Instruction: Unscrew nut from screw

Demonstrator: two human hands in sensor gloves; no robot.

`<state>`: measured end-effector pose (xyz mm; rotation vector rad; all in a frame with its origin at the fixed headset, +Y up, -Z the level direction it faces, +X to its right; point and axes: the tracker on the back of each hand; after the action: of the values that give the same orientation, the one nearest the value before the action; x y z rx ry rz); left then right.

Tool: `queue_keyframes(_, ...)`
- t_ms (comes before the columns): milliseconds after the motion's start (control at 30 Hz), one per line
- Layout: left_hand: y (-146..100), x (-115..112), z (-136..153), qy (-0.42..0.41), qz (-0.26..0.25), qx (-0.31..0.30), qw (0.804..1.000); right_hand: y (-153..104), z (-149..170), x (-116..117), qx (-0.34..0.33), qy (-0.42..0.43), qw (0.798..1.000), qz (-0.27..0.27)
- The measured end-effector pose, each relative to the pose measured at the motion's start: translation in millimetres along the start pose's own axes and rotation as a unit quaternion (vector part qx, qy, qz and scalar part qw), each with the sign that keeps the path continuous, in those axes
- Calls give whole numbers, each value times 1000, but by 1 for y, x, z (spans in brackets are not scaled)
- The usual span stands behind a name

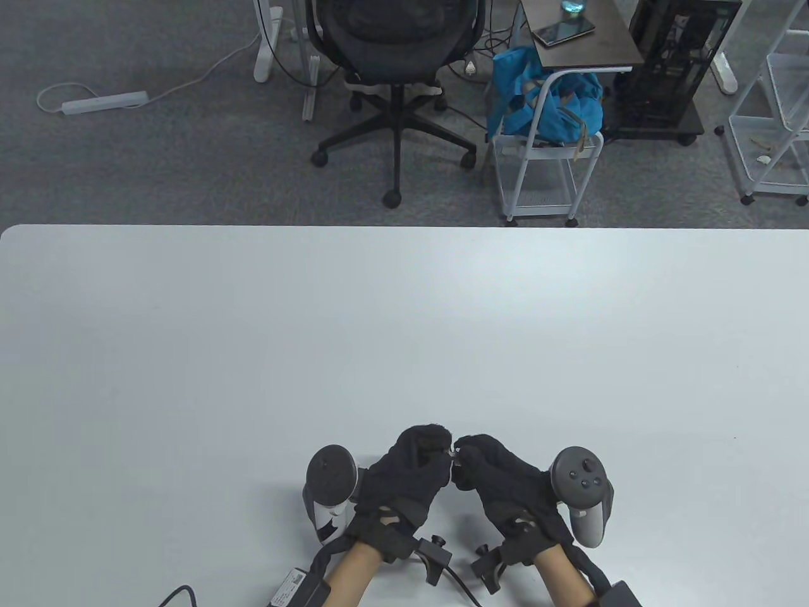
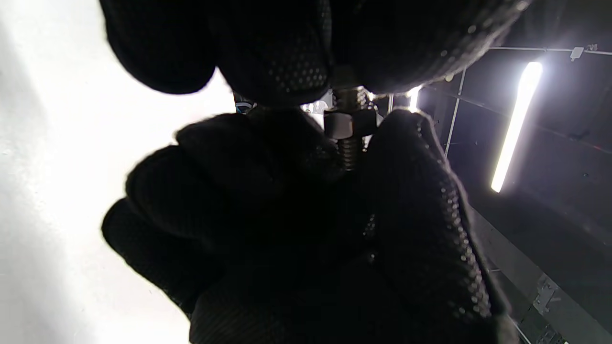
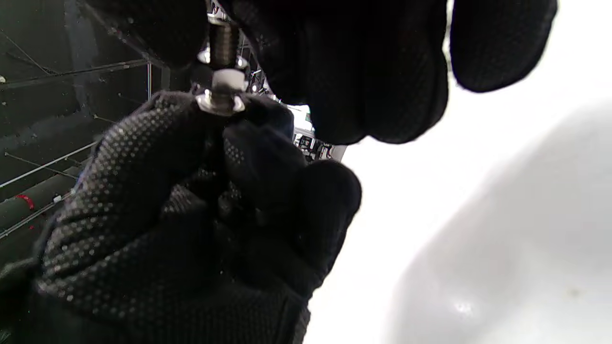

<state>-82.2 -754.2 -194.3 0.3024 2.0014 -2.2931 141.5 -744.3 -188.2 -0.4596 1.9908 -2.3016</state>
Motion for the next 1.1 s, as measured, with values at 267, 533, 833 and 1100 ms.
queue_keyframes(267,1,1,2,-8,0,8,1000,-3,-12,1,-53,-21,998,0)
queue_keyframes(533,0,3,2,-18,-3,12,1000,-2,-5,1,-29,8,1000,-2)
queue_keyframes(833,1,1,2,-9,1,6,1000,-1,-6,1,-19,-14,1000,-1)
queue_keyframes(1100,1,2,2,-19,-3,17,1000,-3,-13,-1,-54,-23,998,-7)
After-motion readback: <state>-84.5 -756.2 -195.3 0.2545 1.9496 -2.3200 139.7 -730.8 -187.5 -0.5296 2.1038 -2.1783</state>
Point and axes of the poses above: the tracker on the back of each hand, its own z axis roughly to the little-finger side, its own y axis roughly from the wrist to the fingertips, x = y × z, and after that the axes turned 10 degrees about x, right-handed
